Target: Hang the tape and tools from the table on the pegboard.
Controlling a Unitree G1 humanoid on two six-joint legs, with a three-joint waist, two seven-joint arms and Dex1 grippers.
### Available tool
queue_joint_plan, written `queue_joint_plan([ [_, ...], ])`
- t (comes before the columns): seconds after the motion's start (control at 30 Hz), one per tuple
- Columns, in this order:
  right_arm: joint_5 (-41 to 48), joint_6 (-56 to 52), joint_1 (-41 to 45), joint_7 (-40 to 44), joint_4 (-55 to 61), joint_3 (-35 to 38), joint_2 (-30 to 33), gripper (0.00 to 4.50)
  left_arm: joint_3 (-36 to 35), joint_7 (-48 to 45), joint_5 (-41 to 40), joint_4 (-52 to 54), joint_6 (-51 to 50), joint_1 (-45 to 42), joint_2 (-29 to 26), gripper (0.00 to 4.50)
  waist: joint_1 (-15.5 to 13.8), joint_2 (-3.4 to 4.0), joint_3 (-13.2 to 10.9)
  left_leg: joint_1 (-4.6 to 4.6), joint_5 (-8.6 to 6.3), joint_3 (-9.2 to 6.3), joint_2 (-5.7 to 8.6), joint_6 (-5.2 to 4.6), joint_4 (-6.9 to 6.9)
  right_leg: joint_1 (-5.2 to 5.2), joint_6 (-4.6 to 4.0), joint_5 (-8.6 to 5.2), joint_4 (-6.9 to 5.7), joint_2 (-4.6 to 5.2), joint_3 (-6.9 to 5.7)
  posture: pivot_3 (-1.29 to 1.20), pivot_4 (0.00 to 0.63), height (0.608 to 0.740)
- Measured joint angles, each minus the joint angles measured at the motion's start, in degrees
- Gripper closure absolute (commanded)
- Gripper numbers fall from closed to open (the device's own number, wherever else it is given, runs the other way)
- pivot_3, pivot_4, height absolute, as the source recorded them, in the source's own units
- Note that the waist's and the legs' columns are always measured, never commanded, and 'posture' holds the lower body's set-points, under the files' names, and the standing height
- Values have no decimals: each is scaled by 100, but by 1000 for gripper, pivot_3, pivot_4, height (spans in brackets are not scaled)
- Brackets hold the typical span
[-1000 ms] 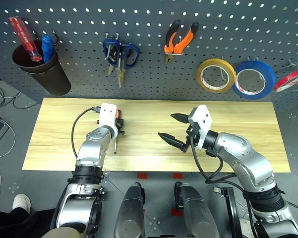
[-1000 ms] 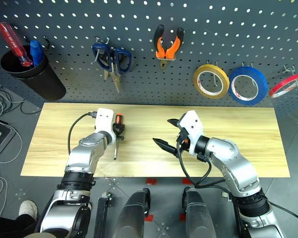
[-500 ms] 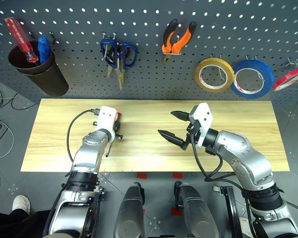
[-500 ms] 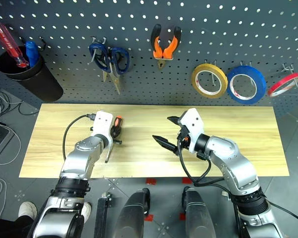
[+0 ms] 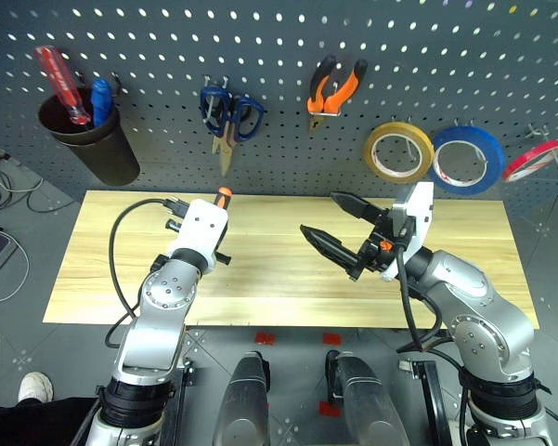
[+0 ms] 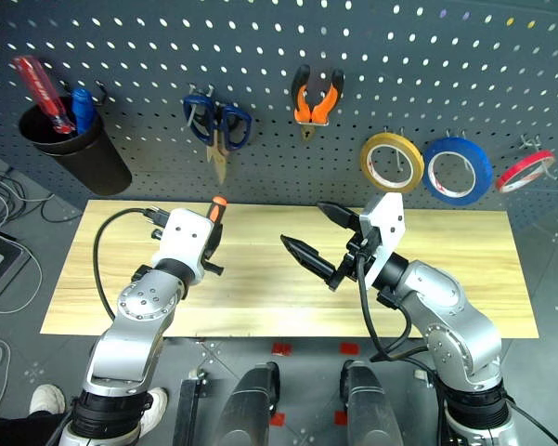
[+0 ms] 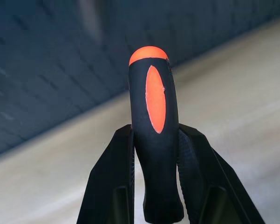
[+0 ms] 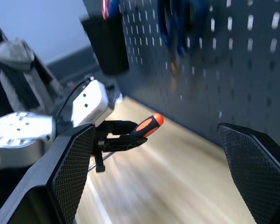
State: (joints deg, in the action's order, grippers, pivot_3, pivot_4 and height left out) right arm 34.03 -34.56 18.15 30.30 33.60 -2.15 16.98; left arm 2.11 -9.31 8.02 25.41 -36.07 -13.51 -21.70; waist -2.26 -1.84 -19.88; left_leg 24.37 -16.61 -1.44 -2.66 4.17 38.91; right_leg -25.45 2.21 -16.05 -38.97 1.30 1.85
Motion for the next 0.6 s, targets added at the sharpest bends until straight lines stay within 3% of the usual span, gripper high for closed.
queue_joint_plan([
  [0.17, 66, 33, 176, -356, 17, 36, -265, 0, -84, 270, 349, 579, -82, -420, 2, 3581, -95, -8, 279, -2, 3, 1, 11, -4, 1, 8, 0, 0, 0, -12, -1, 206, 164, 740],
  [0.37, 28, 309, 576, -476, -104, 22, -509, 0, -279, 498, 626, 571, 138, -1486, -68, 3581, -239, -38, 504, -3, 4, 2, 12, -7, 3, 12, 0, 0, 1, -15, -5, 228, 142, 740],
  [0.6, -144, 623, 1080, -589, -570, 9, -797, 0, -667, 733, 634, -691, 444, -3049, -141, 3581, -347, -51, 687, -6, 8, 7, 14, -12, 5, 12, -3, 2, -3, -20, -5, 237, 125, 740],
])
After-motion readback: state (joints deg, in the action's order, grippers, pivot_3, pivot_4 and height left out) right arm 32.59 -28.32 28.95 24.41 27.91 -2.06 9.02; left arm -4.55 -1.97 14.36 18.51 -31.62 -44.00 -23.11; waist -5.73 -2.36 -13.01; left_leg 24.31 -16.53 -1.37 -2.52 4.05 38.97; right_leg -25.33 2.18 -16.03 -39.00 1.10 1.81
